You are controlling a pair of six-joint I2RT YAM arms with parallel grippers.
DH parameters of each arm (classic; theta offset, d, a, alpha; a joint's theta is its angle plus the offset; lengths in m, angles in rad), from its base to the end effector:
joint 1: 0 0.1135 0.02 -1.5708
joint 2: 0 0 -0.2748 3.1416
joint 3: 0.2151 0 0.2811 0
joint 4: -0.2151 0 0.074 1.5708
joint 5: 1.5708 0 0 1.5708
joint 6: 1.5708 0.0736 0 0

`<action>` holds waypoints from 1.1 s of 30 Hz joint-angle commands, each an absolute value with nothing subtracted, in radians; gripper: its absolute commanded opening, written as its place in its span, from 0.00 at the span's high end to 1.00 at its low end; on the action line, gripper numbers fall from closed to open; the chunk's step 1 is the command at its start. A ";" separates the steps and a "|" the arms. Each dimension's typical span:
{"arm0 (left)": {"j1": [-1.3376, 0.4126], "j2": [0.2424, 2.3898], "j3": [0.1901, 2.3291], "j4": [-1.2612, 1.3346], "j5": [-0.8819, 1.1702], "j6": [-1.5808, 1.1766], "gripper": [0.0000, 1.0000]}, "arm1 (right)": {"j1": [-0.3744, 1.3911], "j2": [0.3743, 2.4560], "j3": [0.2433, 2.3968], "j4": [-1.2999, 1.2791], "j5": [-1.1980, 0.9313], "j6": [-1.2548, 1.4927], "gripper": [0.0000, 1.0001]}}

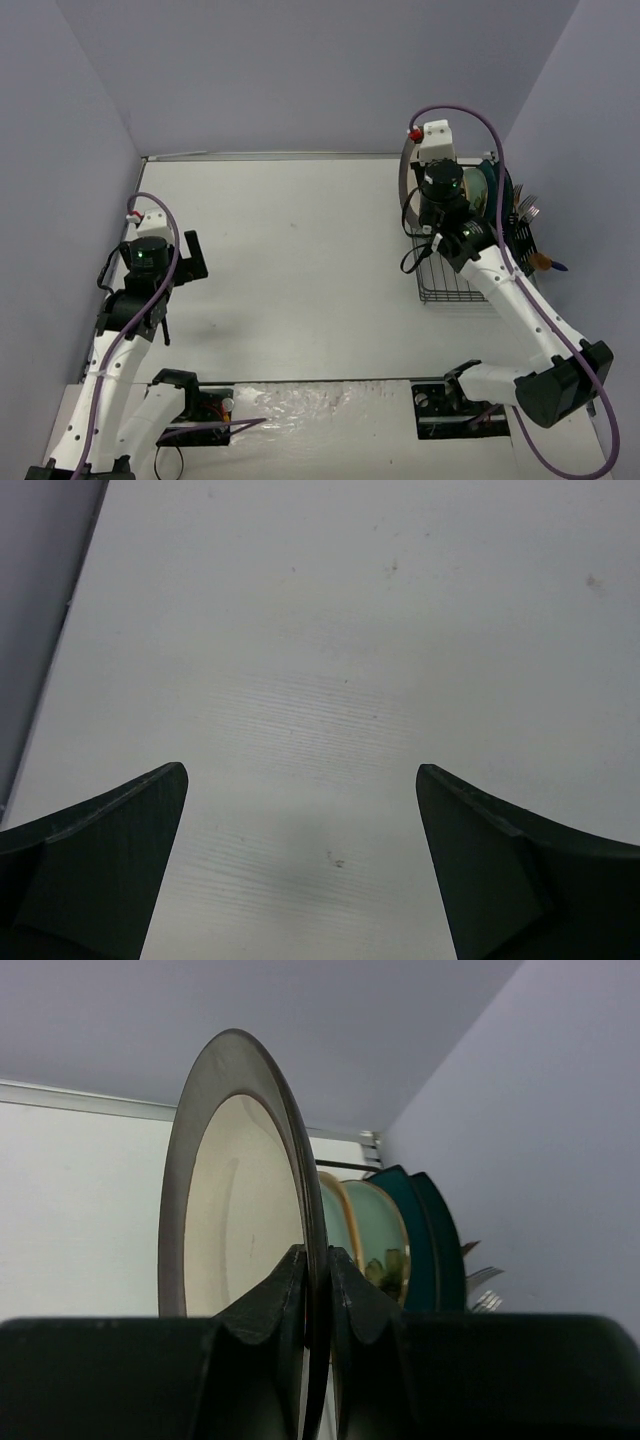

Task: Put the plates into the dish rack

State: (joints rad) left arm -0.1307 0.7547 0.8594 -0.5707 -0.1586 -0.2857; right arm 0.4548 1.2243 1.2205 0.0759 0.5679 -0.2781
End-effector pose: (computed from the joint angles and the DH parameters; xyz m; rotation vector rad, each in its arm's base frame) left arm 0.2174 -0.0168 0.3242 -0.2562 2.0157 -0.1008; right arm 0.3203 0.1126 0.4407 -0.0947 1.5136 -0.2834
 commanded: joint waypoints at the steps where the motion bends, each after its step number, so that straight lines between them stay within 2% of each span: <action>1: -0.130 0.696 0.853 -0.556 -0.271 -0.242 0.03 | 0.424 1.281 1.287 0.407 0.746 -0.450 1.00; 12: -0.130 0.656 0.839 -0.566 -0.316 -0.250 0.03 | 0.349 1.412 1.273 0.503 0.723 -0.524 1.00; 33: -0.116 0.660 0.839 -0.564 -0.297 -0.250 0.03 | 0.291 1.482 1.114 0.532 0.606 -0.406 1.00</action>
